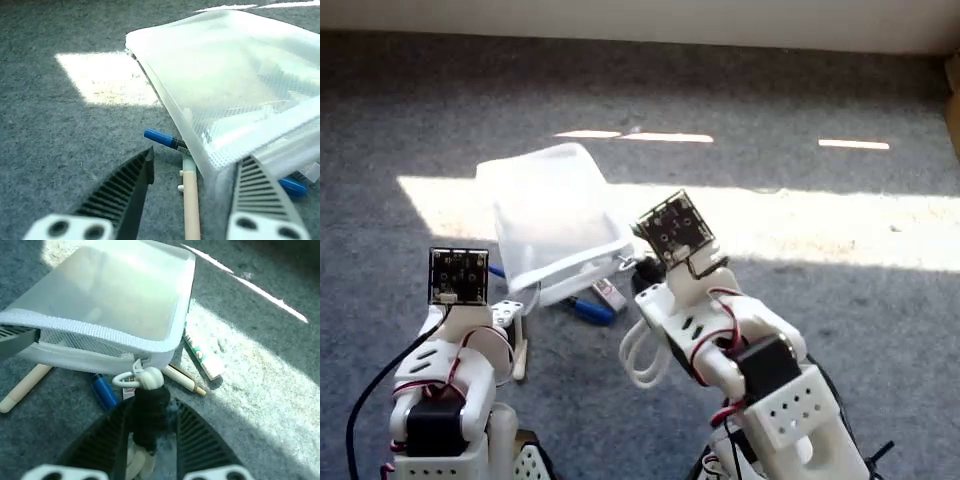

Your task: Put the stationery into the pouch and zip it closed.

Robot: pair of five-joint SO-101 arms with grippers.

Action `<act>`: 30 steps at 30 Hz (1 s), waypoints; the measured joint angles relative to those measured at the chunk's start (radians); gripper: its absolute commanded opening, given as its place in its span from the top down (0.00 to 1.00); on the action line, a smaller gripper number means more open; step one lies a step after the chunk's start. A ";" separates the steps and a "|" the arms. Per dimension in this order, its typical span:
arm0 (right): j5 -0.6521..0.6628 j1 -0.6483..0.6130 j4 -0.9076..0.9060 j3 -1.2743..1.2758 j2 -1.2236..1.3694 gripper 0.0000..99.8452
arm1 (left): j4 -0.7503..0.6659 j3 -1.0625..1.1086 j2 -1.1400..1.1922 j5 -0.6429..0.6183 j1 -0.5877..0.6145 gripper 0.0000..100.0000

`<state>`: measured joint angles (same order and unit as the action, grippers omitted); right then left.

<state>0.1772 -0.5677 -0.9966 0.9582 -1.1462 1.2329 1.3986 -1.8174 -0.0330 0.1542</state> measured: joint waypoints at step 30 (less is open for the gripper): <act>-0.002 0.146 -0.014 0.000 -0.132 0.75 | -0.083 -0.095 0.000 -0.003 0.087 0.99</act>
<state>0.1757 -0.4219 -1.0104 0.9582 -1.2781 1.1500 1.3034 -1.8174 -0.0361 0.2417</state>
